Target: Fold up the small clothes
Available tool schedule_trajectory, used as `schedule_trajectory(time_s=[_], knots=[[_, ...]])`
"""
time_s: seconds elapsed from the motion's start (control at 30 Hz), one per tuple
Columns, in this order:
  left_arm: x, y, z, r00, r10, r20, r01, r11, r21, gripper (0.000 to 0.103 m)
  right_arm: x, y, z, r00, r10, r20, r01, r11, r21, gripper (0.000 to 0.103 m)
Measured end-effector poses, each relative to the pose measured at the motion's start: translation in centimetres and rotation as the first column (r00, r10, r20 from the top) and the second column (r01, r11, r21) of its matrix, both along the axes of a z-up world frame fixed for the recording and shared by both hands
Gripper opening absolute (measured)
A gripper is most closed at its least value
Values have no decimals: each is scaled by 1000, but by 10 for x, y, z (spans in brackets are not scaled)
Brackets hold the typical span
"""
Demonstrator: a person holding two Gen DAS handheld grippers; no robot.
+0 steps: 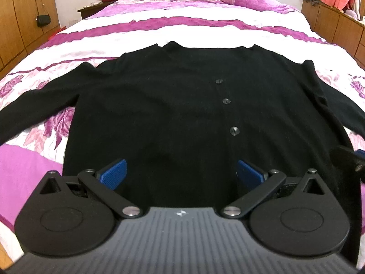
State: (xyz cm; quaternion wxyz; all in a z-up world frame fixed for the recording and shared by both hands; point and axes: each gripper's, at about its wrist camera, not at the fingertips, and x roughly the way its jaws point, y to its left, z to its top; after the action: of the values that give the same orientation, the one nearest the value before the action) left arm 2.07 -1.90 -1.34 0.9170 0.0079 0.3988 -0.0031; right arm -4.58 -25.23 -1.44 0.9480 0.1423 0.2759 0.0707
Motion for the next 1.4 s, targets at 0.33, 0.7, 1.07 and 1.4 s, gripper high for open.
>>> schedule_trajectory(time_s=[0.33, 0.7, 1.07, 1.4], knots=[[40, -6, -10, 1000, 25, 7, -25, 1000, 1, 103, 15, -97, -16, 963, -260, -65, 267, 956, 120, 103], [71, -4, -34, 999, 51, -12, -51, 998, -45, 103, 33, -153, -57, 900, -429, -75, 433, 864, 256, 103], [76, -2, -45, 1000, 23, 14, -22, 999, -39, 103, 50, -175, -65, 852, -524, 5, 483, 788, 382, 103], [64, 7, -30, 999, -9, 45, 10, 1000, -29, 103, 56, -206, -34, 801, -598, 12, 560, 758, 334, 14]])
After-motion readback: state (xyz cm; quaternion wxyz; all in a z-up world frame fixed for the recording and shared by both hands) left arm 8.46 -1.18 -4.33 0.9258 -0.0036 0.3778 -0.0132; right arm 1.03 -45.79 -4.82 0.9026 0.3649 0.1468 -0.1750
